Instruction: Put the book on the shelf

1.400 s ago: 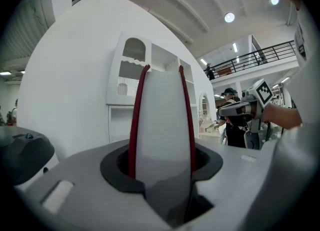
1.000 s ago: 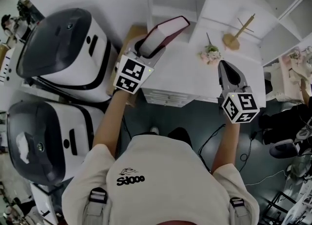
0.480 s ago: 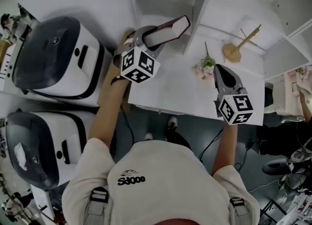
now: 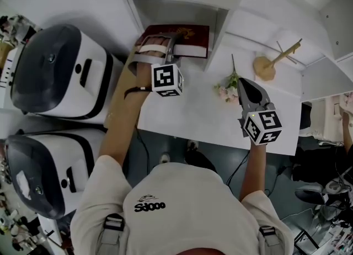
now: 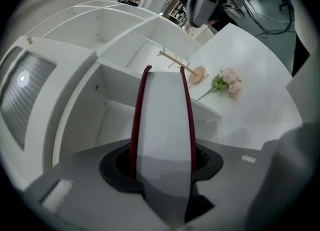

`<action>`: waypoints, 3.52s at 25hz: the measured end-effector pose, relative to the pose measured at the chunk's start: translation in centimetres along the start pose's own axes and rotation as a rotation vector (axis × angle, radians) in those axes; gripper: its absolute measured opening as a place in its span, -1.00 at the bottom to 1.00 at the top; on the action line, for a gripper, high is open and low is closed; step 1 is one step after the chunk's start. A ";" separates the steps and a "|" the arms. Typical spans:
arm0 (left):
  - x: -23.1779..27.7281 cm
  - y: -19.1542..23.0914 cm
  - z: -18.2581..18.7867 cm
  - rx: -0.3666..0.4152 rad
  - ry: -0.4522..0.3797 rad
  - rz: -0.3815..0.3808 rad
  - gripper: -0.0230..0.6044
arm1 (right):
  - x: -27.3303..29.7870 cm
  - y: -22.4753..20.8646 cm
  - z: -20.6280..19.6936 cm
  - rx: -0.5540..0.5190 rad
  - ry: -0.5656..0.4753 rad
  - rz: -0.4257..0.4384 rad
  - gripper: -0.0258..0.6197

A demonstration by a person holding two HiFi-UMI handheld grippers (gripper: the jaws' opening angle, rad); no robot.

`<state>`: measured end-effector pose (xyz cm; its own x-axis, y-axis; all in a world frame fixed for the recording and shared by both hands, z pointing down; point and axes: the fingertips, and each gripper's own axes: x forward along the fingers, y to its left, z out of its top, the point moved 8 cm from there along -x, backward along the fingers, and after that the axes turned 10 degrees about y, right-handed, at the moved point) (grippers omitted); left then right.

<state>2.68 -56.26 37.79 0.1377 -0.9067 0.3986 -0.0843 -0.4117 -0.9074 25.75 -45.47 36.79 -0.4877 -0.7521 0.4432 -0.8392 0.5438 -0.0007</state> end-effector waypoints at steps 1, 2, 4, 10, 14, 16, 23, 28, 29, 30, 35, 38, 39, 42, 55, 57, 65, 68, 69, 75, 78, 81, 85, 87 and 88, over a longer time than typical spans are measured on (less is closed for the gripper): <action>1.0 -0.5 0.2 0.039 0.021 -0.005 -0.16 | 0.3 -0.4 -0.2 0.005 0.006 0.001 -0.92; 2.0 -1.1 0.3 0.073 0.039 -0.012 -0.14 | 0.6 -0.8 -0.3 0.009 0.012 0.004 -0.92; 3.7 -1.9 0.4 0.101 0.053 -0.023 -0.07 | 1.1 -1.3 -0.7 0.016 0.025 0.008 -0.92; 7.1 -2.8 0.2 0.102 0.047 -0.074 0.17 | 1.5 -2.3 -1.9 0.037 0.061 -0.001 -0.92; 8.9 -2.7 0.4 0.070 0.001 -0.131 0.30 | 1.1 -2.9 -2.7 0.048 0.078 -0.015 -0.91; 9.6 -2.2 0.6 0.059 -0.031 -0.175 0.35 | 0.8 -3.1 -3.2 0.054 0.088 -0.022 -0.92; 12.0 -1.5 -0.1 0.123 -0.090 -0.320 0.80 | -0.3 -2.7 -3.4 0.049 0.074 -0.026 -0.91; 9.8 -0.6 -0.3 0.085 -0.144 -0.276 0.93 | -1.5 -1.3 -3.4 0.028 0.067 -0.017 -0.88; 8.7 -0.3 -0.5 0.061 -0.151 -0.267 0.93 | -1.8 -1.1 -3.3 0.022 0.062 -0.020 -0.88; 7.7 -0.1 -0.7 0.041 -0.154 -0.262 0.93 | -2.1 -0.8 -3.3 0.018 0.057 -0.028 -0.88; 2.2 -1.2 -2.1 -0.083 -0.187 -0.257 0.73 | -3.8 1.9 -2.6 0.010 0.029 -0.077 -0.88; -1.6 -2.0 -3.2 -0.203 -0.232 -0.240 0.27 | -5.2 4.3 -1.7 -0.002 0.003 -0.097 -0.88; -2.8 -2.2 -3.5 -0.246 -0.250 -0.241 0.19 | -5.7 5.2 -1.5 -0.006 -0.005 -0.105 -0.88; -6.3 -2.9 -4.4 -0.389 -0.311 -0.255 -0.03 | -7.3 7.5 -1.1 -0.019 -0.022 -0.137 -0.88; -20.4 -5.2 -9.3 -0.882 -0.499 -0.218 -0.85 | -12.9 17.8 -0.5 -0.103 -0.118 -0.237 -0.90; -22.0 -5.5 -10.1 -0.924 -0.510 -0.208 -0.88 | -13.4 19.0 -0.5 -0.116 -0.136 -0.244 -0.90; -27.7 -6.1 -11.1 -0.961 -0.553 -0.178 -0.87 | -15.0 22.5 0.4 -0.189 -0.158 -0.216 -0.91; -29.6 -6.0 -11.3 -0.954 -0.568 -0.149 -0.87 | -15.5 23.6 0.8 -0.217 -0.163 -0.208 -0.91; -30.2 -6.0 -11.4 -0.951 -0.572 -0.137 -0.87 | -15.7 23.9 0.9 -0.224 -0.164 -0.207 -0.91; -32.7 -6.2 -11.2 -0.915 -0.580 -0.091 -0.87 | -16.3 25.1 1.2 -0.257 -0.175 -0.205 -0.92; -33.5 -6.4 -11.0 -0.869 -0.575 -0.075 -0.87 | -16.3 25.6 1.0 -0.260 -0.175 -0.196 -0.92; -34.1 -6.6 -11.0 -0.843 -0.583 -0.069 -0.87 | -16.2 26.0 0.9 -0.261 -0.173 -0.192 -0.92; -34.4 -6.7 -11.0 -0.841 -0.594 -0.076 -0.87 | -16.1 26.1 0.5 -0.256 -0.167 -0.188 -0.92; -34.4 -6.9 -11.0 -0.840 -0.594 -0.083 -0.87 | -16.0 26.1 0.3 -0.252 -0.162 -0.186 -0.92; -34.3 -7.0 -11.0 -0.841 -0.593 -0.086 -0.87 | -15.9 26.1 0.2 -0.251 -0.159 -0.185 -0.92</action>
<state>-12.30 -23.29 31.92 0.6216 -0.7739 0.1212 -0.6824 -0.6110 -0.4014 11.56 -19.37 29.51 -0.3807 -0.8845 0.2698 -0.8414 0.4523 0.2957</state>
